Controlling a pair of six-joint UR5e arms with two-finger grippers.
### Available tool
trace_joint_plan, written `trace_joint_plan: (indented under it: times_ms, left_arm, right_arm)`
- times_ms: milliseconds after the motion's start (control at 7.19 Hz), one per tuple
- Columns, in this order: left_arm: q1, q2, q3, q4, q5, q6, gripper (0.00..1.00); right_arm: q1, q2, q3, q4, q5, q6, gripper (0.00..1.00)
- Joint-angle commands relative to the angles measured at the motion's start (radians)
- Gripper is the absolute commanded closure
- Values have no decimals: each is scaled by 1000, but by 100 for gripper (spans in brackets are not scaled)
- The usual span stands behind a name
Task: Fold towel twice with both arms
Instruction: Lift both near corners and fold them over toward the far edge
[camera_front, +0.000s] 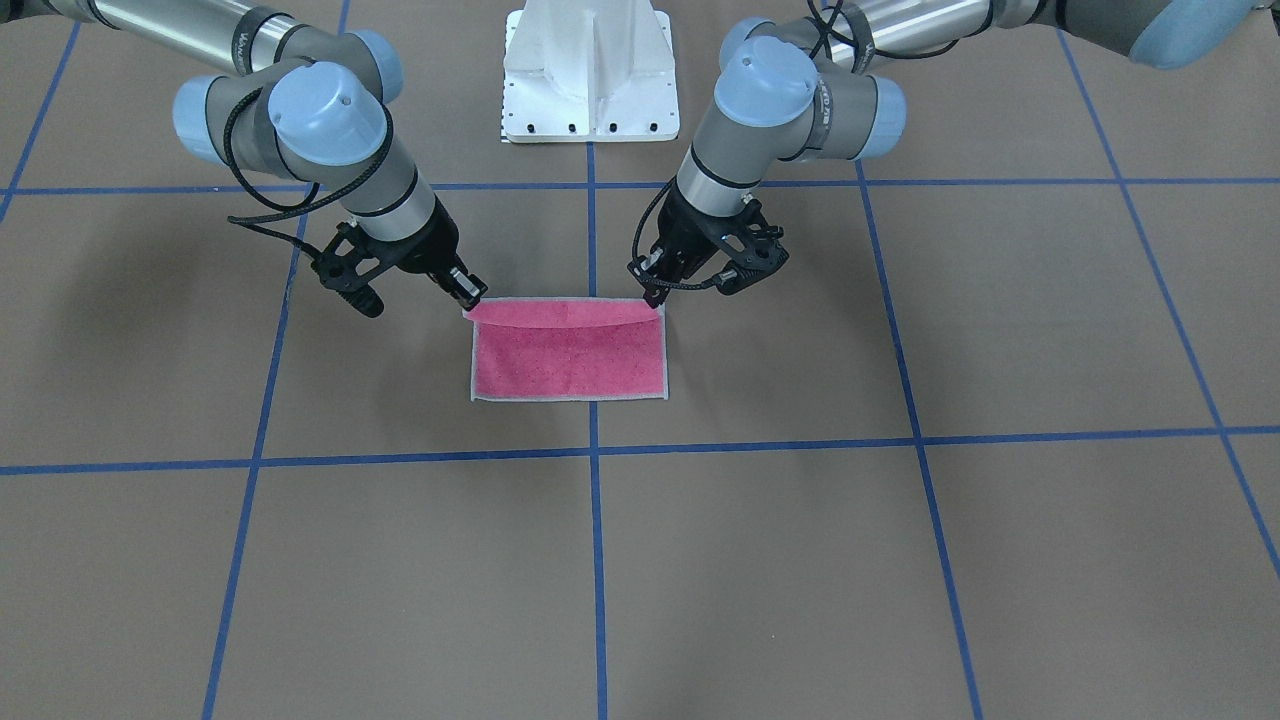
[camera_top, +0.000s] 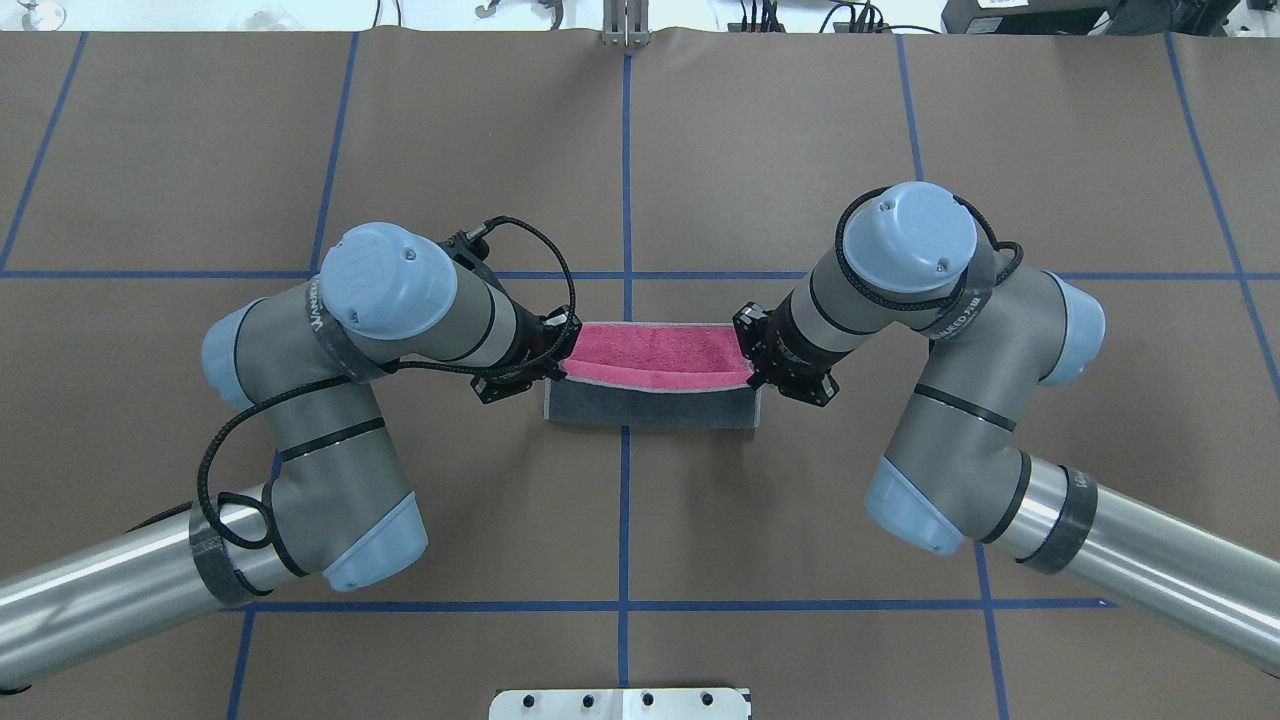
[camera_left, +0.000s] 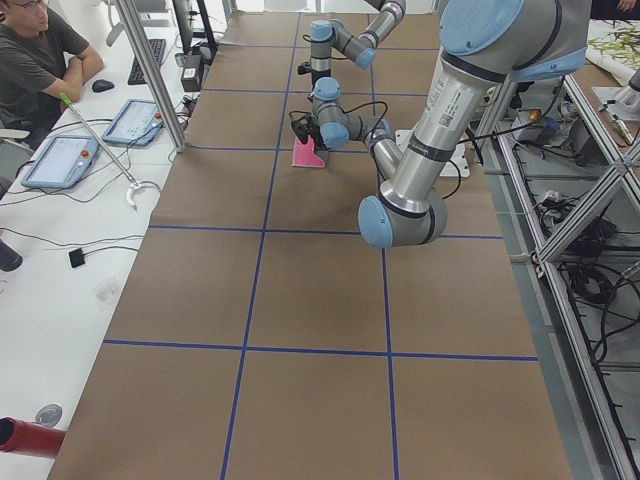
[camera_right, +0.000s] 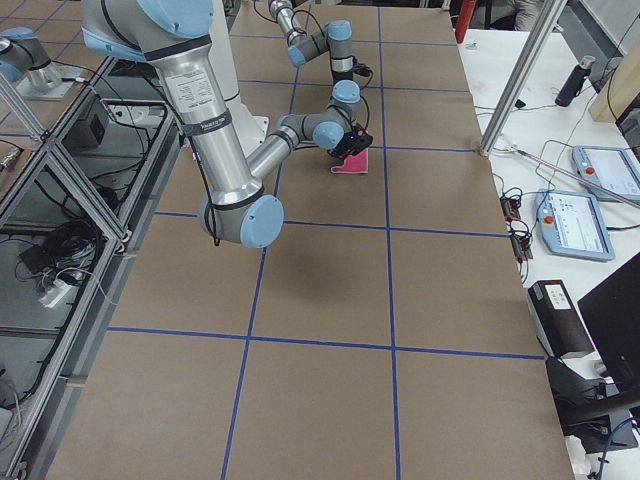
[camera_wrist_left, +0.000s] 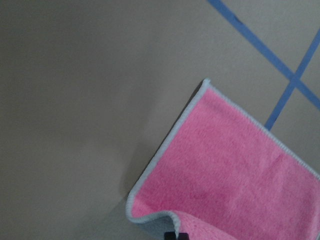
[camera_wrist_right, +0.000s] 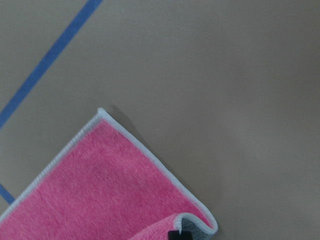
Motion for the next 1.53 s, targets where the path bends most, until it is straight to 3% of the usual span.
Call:
trace_joint_plan:
  times_ms: [0,1391]
  left_arm:
    - [-22,-20,57,-4,0,2,100]
    - [-59,-77,213,-104,-2,12,100]
  right_arm:
    - [28,42,-66,2,5,-5,100]
    - [42,102,-142,4,5,-9,100]
